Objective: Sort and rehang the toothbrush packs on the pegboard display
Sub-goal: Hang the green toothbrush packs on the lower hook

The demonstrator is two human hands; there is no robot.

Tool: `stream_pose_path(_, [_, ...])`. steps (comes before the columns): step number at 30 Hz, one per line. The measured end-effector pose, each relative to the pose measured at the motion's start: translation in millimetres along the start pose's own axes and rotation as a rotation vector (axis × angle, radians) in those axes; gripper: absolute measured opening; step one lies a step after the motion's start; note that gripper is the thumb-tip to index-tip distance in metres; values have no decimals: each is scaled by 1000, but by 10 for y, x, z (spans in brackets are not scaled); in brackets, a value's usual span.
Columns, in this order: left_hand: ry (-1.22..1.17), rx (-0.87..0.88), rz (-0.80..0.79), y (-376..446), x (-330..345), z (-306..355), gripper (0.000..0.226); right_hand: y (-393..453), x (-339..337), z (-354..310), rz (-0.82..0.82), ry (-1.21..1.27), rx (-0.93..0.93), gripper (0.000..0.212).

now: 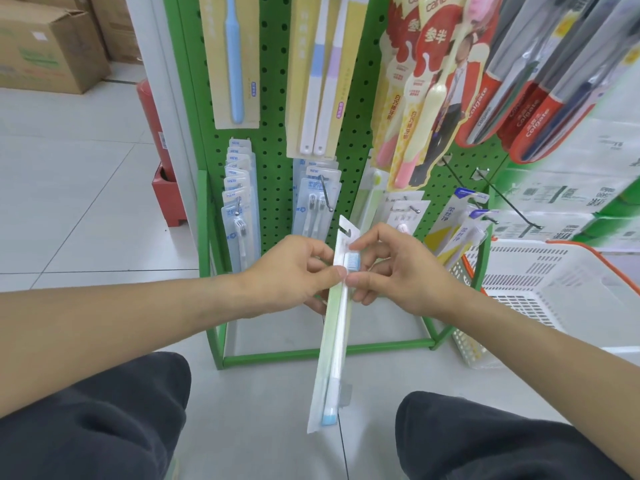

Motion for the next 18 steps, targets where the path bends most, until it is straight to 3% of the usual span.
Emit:
stream_pose_path(5, [39,-15,-84,-36,-13,-14,25,-26,-22,35,-41,68,80,43])
stream_pose_path(13, [71,0,-36,-25,-14,-40,14,-7,-2,56,-51,-2,53,45])
stream_pose_path(18, [-8,-92,-12,6,-49,-101,14,6,8,16,11,16,34,47])
Point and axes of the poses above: each hand's wrist, its own y-axis towards the middle knuckle, its own x-axis out of the palm, z = x × y, the point moved 3 cm from there along y, towards the middle knuckle, and after that the axes turned 2 degrees about z, right-handed, at the moved point
